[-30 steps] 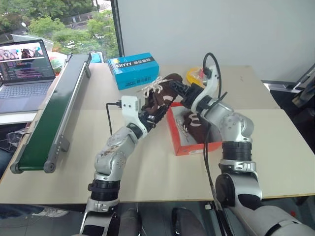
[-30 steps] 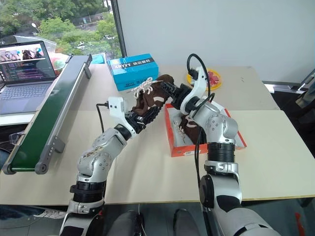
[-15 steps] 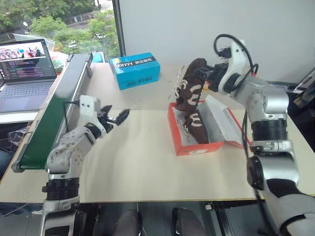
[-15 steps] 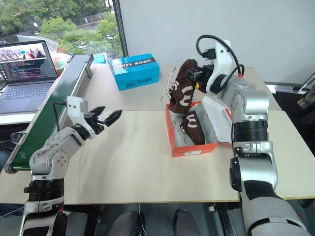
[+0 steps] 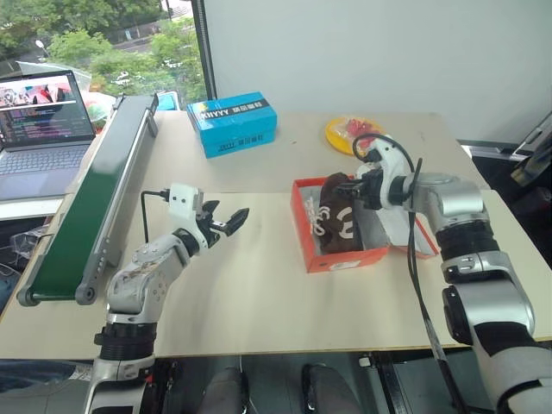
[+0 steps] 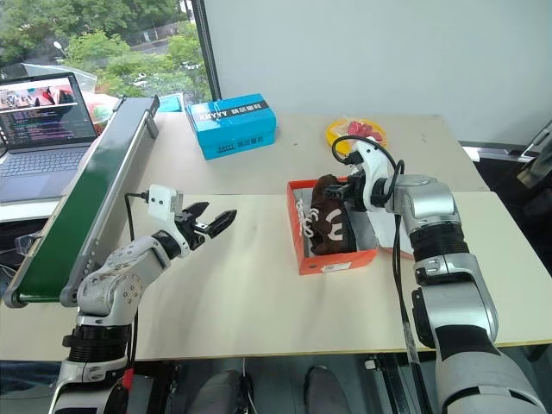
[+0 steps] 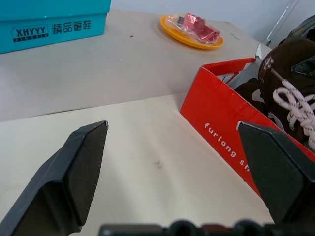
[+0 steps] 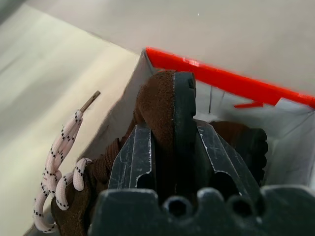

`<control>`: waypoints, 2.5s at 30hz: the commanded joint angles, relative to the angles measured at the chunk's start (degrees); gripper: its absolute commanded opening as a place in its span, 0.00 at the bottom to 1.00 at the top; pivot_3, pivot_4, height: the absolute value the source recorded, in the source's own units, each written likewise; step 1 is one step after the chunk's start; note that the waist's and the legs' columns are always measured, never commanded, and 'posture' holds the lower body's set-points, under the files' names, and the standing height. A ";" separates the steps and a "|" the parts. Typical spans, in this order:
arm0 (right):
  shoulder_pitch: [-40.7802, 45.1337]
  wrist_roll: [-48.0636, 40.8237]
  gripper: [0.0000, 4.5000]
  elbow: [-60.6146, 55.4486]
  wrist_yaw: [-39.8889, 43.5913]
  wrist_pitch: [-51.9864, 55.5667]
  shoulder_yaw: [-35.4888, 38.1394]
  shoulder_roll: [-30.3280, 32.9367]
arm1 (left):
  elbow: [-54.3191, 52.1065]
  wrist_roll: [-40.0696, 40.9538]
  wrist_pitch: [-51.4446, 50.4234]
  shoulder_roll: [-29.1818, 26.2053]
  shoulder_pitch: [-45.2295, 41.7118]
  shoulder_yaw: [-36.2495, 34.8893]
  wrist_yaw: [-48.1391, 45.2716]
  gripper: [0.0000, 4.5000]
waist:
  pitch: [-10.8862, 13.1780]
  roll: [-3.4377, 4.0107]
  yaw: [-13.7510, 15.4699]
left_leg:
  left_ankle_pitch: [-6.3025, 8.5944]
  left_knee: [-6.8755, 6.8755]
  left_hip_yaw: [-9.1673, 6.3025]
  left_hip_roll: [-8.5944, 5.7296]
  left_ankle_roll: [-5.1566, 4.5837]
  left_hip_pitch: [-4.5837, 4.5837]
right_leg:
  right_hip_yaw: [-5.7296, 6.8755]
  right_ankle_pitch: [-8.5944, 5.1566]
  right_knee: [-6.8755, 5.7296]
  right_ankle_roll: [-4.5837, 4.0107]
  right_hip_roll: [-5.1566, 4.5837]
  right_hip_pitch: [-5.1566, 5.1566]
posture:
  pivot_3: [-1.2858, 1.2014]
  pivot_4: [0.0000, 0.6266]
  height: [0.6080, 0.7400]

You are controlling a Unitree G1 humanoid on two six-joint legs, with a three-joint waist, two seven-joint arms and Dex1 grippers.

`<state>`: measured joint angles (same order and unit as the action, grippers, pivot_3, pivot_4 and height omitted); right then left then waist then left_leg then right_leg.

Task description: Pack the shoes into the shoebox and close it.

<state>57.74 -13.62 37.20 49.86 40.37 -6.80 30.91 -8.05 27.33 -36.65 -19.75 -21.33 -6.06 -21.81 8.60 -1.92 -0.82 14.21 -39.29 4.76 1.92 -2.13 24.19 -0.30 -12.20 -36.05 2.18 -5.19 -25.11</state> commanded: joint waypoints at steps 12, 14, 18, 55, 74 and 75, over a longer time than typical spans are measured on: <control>3.29 17.24 0.12 19.53 -10.96 -16.94 -8.76 -9.53 | -4.96 -0.58 -0.14 1.81 2.14 0.18 2.73 1.00 | -0.09 -0.11 -0.21 | 0.00 0.04 0.05 0.03 0.03 -0.61 | -0.04 0.00 0.08 -0.01 0.02 0.52 | 0.52 0.24 1.00; 2.90 20.13 0.12 21.84 -12.97 -18.76 -10.50 -10.33 | -5.61 -0.40 -0.44 1.75 2.47 0.13 3.00 1.00 | -0.27 -0.26 -0.31 | 0.04 0.25 0.09 0.02 0.00 -1.15 | -0.04 -0.01 0.31 -0.02 -0.03 1.04 | 0.52 0.24 1.00; 1.46 27.25 0.12 24.83 -16.99 -23.76 -15.70 -10.23 | -6.60 -0.33 -1.02 1.45 2.93 -0.25 3.53 1.00 | -0.53 -0.36 -0.25 | 0.06 0.33 0.09 0.02 -0.01 -1.79 | -0.11 -0.05 0.33 -0.06 -0.04 1.59 | 0.52 0.24 1.00; -7.14 4.82 0.99 -36.43 -3.27 13.93 6.08 2.27 | 1.20 -2.86 0.39 -1.45 -5.94 4.30 -5.45 1.00 | -0.64 0.49 0.17 | 0.06 0.37 -0.04 -0.06 0.00 -0.66 | -0.02 -0.13 0.35 -0.13 -0.06 0.52 | 0.52 0.24 1.00; -10.19 11.98 0.01 -18.17 -8.09 -5.13 -2.56 -0.70 | -2.60 -2.88 -0.57 -4.79 -4.31 4.73 -9.33 1.00 | -0.57 0.47 -0.24 | 0.05 0.37 0.03 -0.04 -0.01 -0.75 | -0.14 -0.14 0.38 -0.11 0.03 0.55 | 0.52 0.24 1.00; -9.22 12.13 0.01 -17.02 -8.16 -5.72 -2.73 -1.36 | -3.24 -2.70 -0.62 -5.01 -3.71 4.64 -9.43 1.00 | -0.56 0.47 -0.27 | 0.05 0.37 0.04 -0.04 -0.01 -0.75 | -0.16 -0.14 0.37 -0.11 0.03 0.55 | 0.52 0.24 1.00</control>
<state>45.24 -1.71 19.85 41.86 37.08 -10.10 29.96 -8.18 24.56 -37.63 -24.15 -25.44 -1.07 -30.46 8.04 -1.45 -1.09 14.26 -38.91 4.79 1.88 -2.14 23.43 -0.46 -12.34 -35.69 2.07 -5.16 -24.56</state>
